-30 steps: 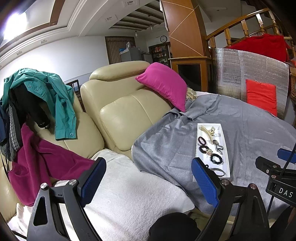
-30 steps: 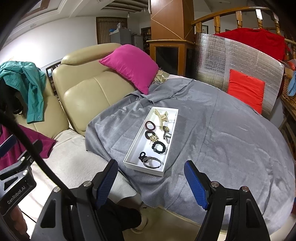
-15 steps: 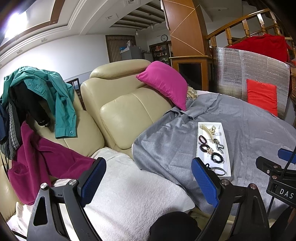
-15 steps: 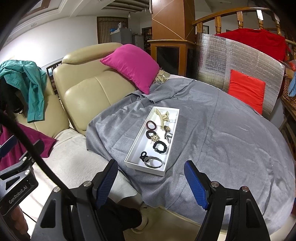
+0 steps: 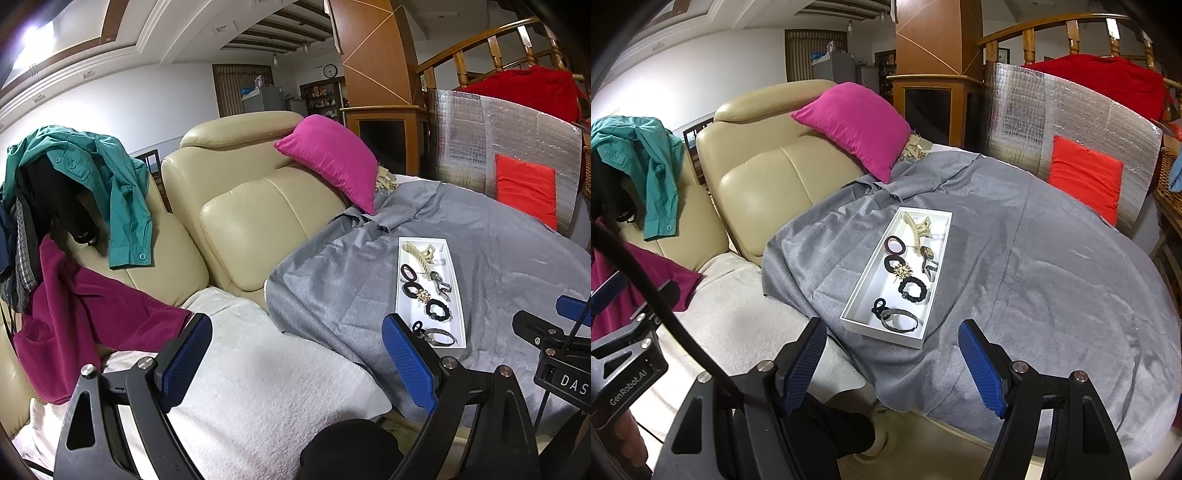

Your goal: Organize jewelry

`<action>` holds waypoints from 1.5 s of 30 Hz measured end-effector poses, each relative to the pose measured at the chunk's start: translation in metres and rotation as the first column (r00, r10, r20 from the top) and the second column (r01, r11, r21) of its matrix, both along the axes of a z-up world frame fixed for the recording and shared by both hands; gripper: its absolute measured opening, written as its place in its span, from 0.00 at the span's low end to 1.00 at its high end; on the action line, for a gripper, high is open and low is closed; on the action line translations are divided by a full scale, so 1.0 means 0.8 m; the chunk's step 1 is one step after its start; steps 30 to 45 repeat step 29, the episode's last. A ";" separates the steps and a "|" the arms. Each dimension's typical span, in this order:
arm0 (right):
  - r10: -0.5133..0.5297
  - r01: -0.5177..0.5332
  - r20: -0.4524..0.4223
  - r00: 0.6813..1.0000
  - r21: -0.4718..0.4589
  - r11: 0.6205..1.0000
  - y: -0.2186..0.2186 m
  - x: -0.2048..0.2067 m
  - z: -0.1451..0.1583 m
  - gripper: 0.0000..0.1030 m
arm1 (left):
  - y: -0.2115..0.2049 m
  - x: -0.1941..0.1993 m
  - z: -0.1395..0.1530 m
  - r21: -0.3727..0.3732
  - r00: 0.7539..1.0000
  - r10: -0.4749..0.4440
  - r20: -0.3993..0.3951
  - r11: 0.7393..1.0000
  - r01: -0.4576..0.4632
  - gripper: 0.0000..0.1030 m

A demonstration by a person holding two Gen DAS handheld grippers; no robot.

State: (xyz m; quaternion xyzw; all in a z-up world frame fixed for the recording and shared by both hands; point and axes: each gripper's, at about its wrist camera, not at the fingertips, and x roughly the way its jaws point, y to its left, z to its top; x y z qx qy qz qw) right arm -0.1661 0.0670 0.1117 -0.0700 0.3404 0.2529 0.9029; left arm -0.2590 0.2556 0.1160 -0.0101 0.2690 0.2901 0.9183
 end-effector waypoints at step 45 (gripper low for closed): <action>-0.023 0.028 -0.071 0.997 0.073 0.997 -0.006 0.089 -0.035 0.75 | 0.001 0.073 -0.024 0.009 0.997 -0.044 -0.057 0.999 0.044 0.90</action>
